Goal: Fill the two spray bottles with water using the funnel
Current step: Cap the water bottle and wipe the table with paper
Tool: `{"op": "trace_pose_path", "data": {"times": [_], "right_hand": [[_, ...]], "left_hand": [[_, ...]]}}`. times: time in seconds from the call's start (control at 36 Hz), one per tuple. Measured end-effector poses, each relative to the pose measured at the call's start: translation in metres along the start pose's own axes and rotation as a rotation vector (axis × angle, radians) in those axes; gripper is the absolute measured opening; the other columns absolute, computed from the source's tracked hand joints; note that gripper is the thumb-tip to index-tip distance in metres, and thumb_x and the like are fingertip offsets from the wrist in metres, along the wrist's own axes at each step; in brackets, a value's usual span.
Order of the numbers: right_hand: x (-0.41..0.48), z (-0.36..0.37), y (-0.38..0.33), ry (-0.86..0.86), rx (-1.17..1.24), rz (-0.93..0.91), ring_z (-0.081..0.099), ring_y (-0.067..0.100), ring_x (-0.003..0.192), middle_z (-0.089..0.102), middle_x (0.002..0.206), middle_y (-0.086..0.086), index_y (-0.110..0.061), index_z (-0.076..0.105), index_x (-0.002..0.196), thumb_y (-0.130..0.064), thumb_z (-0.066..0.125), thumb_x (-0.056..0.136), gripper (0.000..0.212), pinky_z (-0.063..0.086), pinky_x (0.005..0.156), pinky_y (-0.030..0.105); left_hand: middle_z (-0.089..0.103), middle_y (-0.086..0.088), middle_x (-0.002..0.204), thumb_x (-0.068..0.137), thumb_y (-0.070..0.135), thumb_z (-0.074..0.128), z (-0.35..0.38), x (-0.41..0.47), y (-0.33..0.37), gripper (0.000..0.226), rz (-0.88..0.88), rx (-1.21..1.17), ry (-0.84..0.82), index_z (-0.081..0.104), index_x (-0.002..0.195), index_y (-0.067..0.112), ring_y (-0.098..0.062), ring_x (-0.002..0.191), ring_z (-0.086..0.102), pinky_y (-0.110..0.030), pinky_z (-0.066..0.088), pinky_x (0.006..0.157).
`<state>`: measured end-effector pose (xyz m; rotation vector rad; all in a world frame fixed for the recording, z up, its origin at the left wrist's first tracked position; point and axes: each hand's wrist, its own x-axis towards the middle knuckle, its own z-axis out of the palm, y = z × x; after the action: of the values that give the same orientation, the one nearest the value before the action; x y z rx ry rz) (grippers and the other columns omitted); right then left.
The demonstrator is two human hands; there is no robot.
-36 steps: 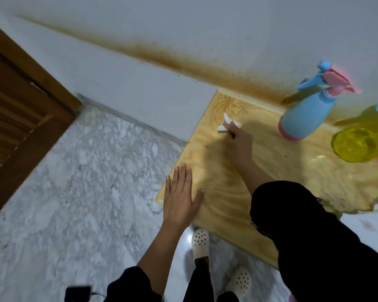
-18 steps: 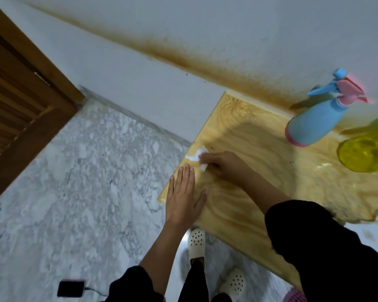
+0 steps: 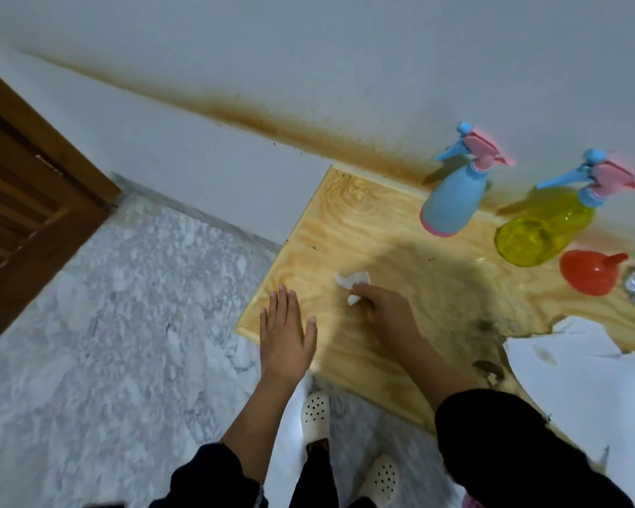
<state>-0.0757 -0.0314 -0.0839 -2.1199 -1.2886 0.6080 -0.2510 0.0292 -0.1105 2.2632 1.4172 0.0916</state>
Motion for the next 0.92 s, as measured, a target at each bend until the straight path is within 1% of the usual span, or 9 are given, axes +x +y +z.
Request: {"op": "trace_pose_path", "data": {"times": [0.11, 0.19, 0.25, 0.36, 0.47, 0.61, 0.67, 0.75, 0.92], "right_hand": [[-0.021, -0.004, 0.002, -0.076, 0.055, 0.019, 0.064, 0.02, 0.101, 0.071, 0.109, 0.001, -0.017, 0.071, 0.104, -0.025, 0.042, 0.076, 0.041, 0.038, 0.077, 0.019], [-0.027, -0.015, 0.005, -0.124, 0.093, 0.019, 0.067, 0.025, 0.094, 0.071, 0.105, 0.009, -0.011, 0.071, 0.103, -0.004, 0.05, 0.08, 0.032, 0.04, 0.072, 0.022], [-0.031, -0.026, 0.006, -0.115, 0.158, -0.015, 0.067, 0.021, 0.095, 0.072, 0.104, 0.009, -0.01, 0.072, 0.099, -0.004, 0.05, 0.077, 0.032, 0.045, 0.076, 0.02], [-0.037, -0.057, 0.006, -0.026, 0.257, 0.003, 0.06, -0.002, 0.091, 0.071, 0.102, 0.008, -0.006, 0.073, 0.097, 0.008, 0.053, 0.084, 0.027, 0.039, 0.075, 0.001], [-0.041, -0.098, 0.009, 0.096, 0.223, -0.075, 0.058, -0.001, 0.092, 0.071, 0.098, 0.007, -0.004, 0.072, 0.097, 0.004, 0.053, 0.086, 0.023, 0.041, 0.079, 0.002], [-0.061, -0.162, 0.015, 0.291, 0.258, -0.032, 0.055, -0.013, 0.08, 0.062, 0.092, 0.002, -0.004, 0.068, 0.098, -0.005, 0.06, 0.08, 0.02, 0.038, 0.071, 0.001], [-0.073, -0.188, 0.021, 0.313, 0.28, 0.038, 0.057, -0.01, 0.078, 0.06, 0.092, -0.002, -0.009, 0.067, 0.1, -0.003, 0.065, 0.081, 0.02, 0.039, 0.071, 0.002], [-0.094, -0.224, 0.034, 0.336, 0.299, 0.127, 0.058, 0.001, 0.071, 0.063, 0.084, -0.001, -0.022, 0.066, 0.093, -0.005, 0.07, 0.078, 0.023, 0.046, 0.071, 0.015], [-0.155, -0.274, 0.056, 0.57, 0.248, 0.265, 0.061, -0.004, 0.073, 0.068, 0.081, -0.01, -0.01, 0.073, 0.086, -0.001, 0.07, 0.077, 0.013, 0.048, 0.07, 0.013]], "left_hand": [[0.012, -0.006, 0.159, 0.087, 0.054, 0.02, -0.003, -0.012, 0.011, 0.076, -0.004, -0.117, 0.008, 0.025, 0.148, 0.008, -0.019, 0.147, 0.004, -0.031, 0.002, 0.117], [0.022, -0.001, 0.156, 0.098, 0.036, 0.043, -0.009, -0.018, 0.026, 0.056, -0.022, -0.333, -0.033, 0.031, 0.146, 0.011, -0.014, 0.145, 0.009, -0.027, 0.012, 0.115], [0.03, 0.002, 0.153, 0.097, 0.029, 0.049, -0.017, -0.019, 0.04, 0.055, -0.014, -0.535, -0.121, 0.03, 0.147, 0.016, -0.011, 0.142, 0.021, -0.027, 0.021, 0.114], [0.046, 0.008, 0.136, 0.096, 0.02, 0.053, -0.031, -0.018, 0.078, 0.053, 0.118, -0.743, -0.305, 0.032, 0.145, 0.021, -0.006, 0.126, 0.044, -0.02, 0.036, 0.101], [0.059, -0.002, 0.117, 0.095, 0.015, 0.052, -0.039, -0.008, 0.119, 0.04, 0.252, -0.743, -0.202, 0.048, 0.135, 0.014, -0.011, 0.102, 0.06, -0.023, 0.05, 0.087], [0.067, 0.002, 0.102, 0.092, 0.009, 0.058, -0.052, -0.001, 0.183, 0.018, 0.435, -0.734, -0.14, 0.066, 0.104, 0.019, -0.004, 0.086, 0.061, -0.01, 0.045, 0.074], [0.068, 0.005, 0.097, 0.09, 0.009, 0.061, -0.055, 0.002, 0.209, 0.016, 0.513, -0.725, -0.155, 0.068, 0.1, 0.019, -0.005, 0.085, 0.061, -0.011, 0.046, 0.073], [0.068, 0.006, 0.095, 0.088, 0.01, 0.064, -0.056, 0.007, 0.248, 0.014, 0.644, -0.69, -0.209, 0.071, 0.1, 0.014, -0.004, 0.086, 0.062, -0.015, 0.048, 0.075], [0.068, 0.01, 0.098, 0.088, 0.017, 0.065, -0.041, -0.004, 0.328, 0.017, 0.92, -0.565, -0.398, 0.072, 0.103, 0.017, 0.003, 0.091, 0.06, -0.018, 0.048, 0.081]]}}
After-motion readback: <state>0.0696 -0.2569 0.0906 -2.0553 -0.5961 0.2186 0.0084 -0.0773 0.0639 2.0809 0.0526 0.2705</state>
